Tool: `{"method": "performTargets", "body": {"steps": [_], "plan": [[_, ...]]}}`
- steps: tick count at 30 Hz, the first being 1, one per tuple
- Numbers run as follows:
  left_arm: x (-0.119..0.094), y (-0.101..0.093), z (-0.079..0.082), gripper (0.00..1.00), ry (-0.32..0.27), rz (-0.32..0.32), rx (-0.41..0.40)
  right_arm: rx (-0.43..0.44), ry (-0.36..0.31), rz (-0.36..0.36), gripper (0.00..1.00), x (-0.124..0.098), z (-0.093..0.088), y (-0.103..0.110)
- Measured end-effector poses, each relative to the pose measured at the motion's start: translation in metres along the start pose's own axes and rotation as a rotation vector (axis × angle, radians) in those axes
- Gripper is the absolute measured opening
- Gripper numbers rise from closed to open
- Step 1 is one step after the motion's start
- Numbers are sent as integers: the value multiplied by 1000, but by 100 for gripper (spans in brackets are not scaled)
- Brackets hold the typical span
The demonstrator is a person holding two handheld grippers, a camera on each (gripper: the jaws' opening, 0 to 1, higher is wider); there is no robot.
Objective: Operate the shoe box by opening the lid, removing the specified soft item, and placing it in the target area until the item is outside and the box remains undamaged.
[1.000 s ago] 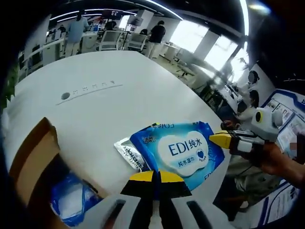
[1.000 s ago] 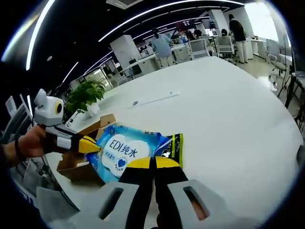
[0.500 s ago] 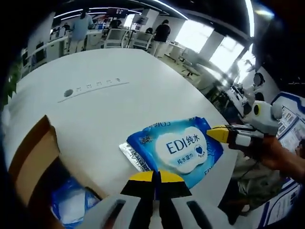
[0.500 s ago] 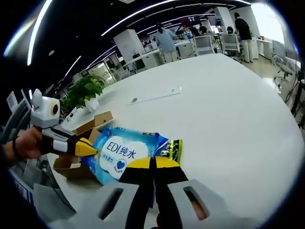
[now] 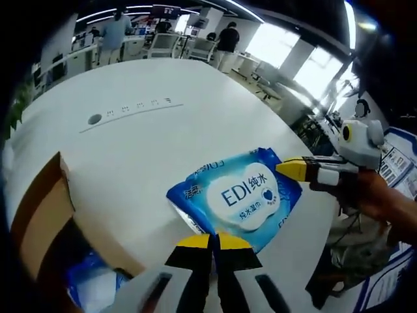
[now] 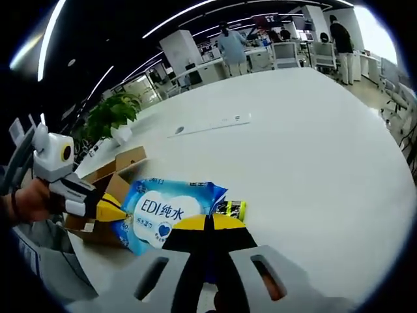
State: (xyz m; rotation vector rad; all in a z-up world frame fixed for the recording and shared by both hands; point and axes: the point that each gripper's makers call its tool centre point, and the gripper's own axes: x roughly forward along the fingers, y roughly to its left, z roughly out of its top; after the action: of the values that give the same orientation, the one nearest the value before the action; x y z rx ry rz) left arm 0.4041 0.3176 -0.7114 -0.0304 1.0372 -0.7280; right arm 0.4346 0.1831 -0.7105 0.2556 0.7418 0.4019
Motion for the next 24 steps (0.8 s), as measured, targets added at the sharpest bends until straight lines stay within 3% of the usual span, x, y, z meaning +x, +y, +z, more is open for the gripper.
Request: {"method": "performTargets", "body": {"steps": [18,24], "plan": [[25,7,-13,1,73,31,-7,7,54,-16,0,18,-25,-18],[25,8,-12,1,76,35,-5,6,48,-14,0,21,-23,-20]]}}
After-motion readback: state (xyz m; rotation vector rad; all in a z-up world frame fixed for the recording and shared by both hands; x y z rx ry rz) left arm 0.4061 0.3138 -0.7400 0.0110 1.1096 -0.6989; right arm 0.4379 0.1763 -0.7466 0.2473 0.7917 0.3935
